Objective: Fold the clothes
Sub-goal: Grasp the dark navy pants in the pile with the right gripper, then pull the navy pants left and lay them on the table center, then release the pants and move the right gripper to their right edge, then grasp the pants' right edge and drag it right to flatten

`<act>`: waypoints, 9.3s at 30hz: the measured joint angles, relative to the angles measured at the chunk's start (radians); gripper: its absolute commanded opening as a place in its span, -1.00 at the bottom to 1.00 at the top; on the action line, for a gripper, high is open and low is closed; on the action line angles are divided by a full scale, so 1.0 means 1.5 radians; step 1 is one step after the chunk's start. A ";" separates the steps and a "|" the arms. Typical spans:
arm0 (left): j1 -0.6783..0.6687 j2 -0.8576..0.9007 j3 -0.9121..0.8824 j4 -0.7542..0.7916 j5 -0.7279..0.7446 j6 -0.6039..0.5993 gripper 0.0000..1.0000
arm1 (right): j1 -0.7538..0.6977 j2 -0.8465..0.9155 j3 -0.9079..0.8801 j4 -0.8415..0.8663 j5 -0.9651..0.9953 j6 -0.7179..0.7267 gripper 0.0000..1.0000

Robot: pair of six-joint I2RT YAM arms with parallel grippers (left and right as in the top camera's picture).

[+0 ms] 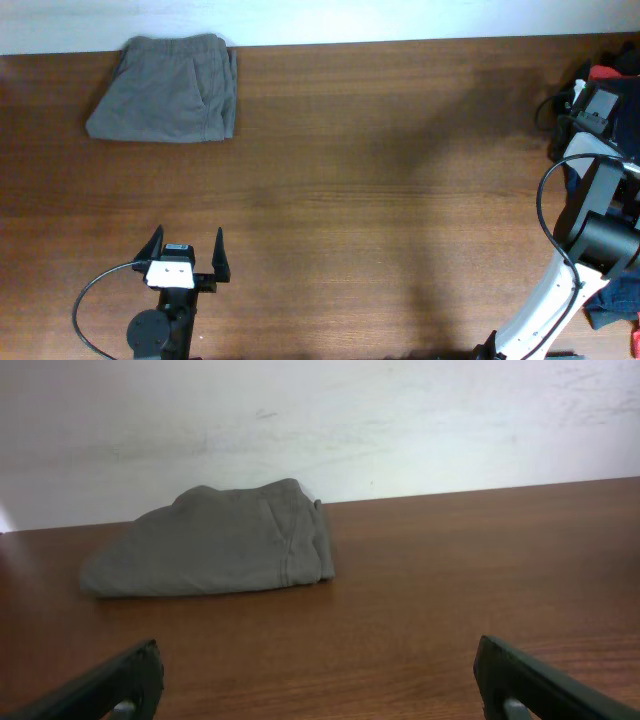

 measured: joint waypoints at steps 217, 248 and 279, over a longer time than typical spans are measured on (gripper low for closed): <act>0.000 0.000 0.000 0.000 0.000 0.000 0.99 | 0.310 -0.320 -0.277 -0.605 -0.386 0.351 0.98; 0.000 0.000 0.000 0.000 0.000 0.000 0.98 | 0.309 -0.322 -0.319 -0.536 -0.385 0.365 -0.33; 0.000 0.000 0.000 0.000 0.000 0.000 0.98 | 0.309 -0.322 -0.320 -0.173 -0.290 0.436 -0.92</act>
